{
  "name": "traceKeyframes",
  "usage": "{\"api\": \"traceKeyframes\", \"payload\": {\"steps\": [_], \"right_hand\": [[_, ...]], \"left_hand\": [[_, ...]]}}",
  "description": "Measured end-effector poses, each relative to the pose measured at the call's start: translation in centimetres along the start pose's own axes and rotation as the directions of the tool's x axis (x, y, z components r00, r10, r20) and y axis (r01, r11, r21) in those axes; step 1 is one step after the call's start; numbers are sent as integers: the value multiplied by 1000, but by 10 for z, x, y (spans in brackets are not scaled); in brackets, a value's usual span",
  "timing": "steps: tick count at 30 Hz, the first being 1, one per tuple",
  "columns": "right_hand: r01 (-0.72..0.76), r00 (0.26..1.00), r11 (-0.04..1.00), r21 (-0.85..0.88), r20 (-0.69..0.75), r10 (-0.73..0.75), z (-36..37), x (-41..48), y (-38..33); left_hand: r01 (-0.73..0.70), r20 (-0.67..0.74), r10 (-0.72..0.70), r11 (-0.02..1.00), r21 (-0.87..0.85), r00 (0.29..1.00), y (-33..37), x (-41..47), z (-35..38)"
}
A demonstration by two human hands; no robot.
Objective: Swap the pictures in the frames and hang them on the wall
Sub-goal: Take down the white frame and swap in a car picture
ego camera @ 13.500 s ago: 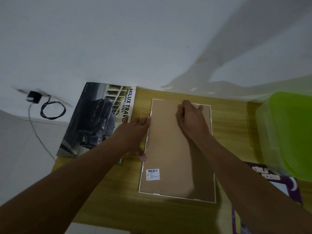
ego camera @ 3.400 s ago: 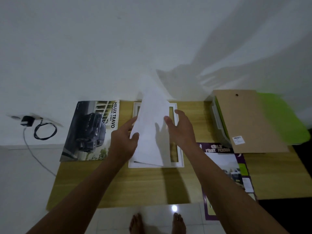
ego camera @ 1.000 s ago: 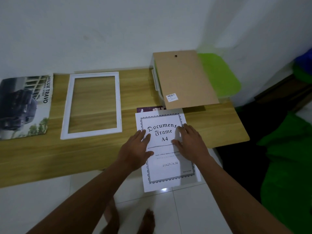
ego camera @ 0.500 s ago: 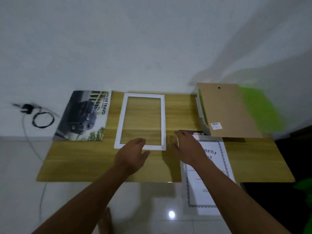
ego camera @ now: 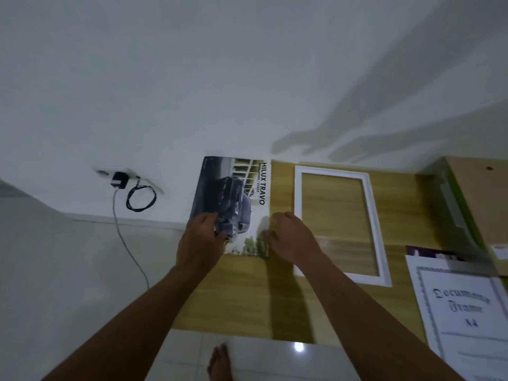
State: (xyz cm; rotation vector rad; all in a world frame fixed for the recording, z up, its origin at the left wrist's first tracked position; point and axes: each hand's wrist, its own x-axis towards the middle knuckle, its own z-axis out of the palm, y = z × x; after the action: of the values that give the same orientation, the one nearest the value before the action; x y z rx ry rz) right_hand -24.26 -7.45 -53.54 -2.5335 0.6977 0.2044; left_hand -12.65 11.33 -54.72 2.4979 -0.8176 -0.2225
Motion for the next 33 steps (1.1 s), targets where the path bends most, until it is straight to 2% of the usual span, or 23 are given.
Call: {"api": "traceKeyframes", "payload": {"steps": [3, 5, 10, 14, 18, 22, 26, 30, 33], "right_hand": [[-44, 999, 999, 13, 16, 44, 23, 19, -21], [-69, 998, 997, 17, 6, 69, 36, 28, -30], [-109, 991, 994, -10, -74, 108, 53, 38, -45], [-144, 984, 989, 40, -103, 148, 54, 38, -48], [-173, 979, 984, 50, -104, 178, 50, 40, -50], [-204, 973, 977, 56, -96, 209, 44, 45, -52], [-264, 945, 919, 294, -114, 308, 35, 50, -51], [-304, 908, 740, 600, -54, 416, 21, 50, -52], [-272, 907, 698, 662, -67, 417, 8, 47, -51]], "left_hand": [[126, 38, -127, 991, 39, 991, -27, 19, -4], [176, 69, -176, 984, 6, 982, -38, 26, -6], [217, 46, -213, 970, -112, 976, -47, 38, -10], [334, 47, -334, 903, -269, 941, -49, 46, -15], [327, 114, -307, 867, -375, 945, -50, 49, -21], [264, 171, -203, 807, -528, 964, -53, 46, -26], [174, 148, -105, 771, -612, 983, -51, 45, -38], [153, 151, -68, 720, -677, 986, -43, 45, -52], [120, 113, -62, 752, -648, 992, -38, 45, -64]]}}
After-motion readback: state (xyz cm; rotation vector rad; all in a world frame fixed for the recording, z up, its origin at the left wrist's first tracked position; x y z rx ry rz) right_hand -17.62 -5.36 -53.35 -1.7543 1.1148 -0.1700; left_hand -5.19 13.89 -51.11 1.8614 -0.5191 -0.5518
